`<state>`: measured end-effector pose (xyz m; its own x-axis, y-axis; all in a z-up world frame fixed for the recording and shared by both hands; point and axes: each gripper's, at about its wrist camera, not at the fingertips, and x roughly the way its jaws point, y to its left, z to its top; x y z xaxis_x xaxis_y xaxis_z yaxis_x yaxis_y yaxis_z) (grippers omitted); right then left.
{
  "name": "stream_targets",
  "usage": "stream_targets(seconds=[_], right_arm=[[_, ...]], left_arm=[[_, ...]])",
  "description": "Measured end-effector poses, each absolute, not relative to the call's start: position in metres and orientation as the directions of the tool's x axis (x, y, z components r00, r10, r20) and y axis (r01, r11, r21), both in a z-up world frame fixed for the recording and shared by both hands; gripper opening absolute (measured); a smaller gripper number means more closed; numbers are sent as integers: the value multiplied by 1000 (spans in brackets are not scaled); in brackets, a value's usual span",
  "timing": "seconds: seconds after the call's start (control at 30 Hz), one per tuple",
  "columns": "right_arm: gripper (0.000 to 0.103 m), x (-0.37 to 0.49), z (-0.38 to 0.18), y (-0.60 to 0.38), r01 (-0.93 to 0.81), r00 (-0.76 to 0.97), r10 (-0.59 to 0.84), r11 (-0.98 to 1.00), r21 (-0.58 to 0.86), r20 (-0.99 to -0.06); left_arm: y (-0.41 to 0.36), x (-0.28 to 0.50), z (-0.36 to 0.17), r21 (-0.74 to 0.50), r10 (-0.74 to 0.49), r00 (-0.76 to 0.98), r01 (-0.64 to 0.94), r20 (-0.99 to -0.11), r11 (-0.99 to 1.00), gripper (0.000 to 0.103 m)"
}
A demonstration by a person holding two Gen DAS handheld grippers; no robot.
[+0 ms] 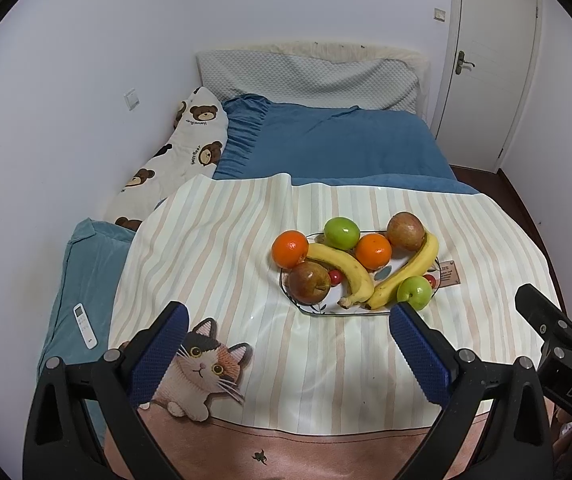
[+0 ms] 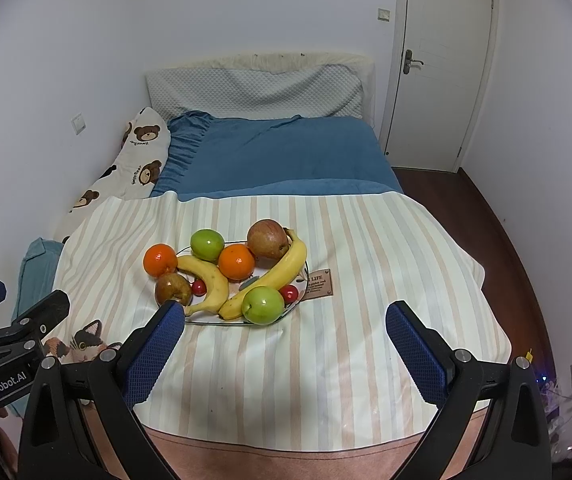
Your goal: Organize fruits
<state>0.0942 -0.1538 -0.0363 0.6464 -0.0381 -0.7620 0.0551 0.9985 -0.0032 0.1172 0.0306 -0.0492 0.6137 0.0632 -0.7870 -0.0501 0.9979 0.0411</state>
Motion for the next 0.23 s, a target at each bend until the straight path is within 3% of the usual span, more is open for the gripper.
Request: stream_targets(seconds=[0.23], right_arm=[[103, 94, -35, -154, 54, 648, -39, 999, -5, -760]], left_arm=[[33, 117, -45, 39, 61, 618, -49, -784, 998, 103]])
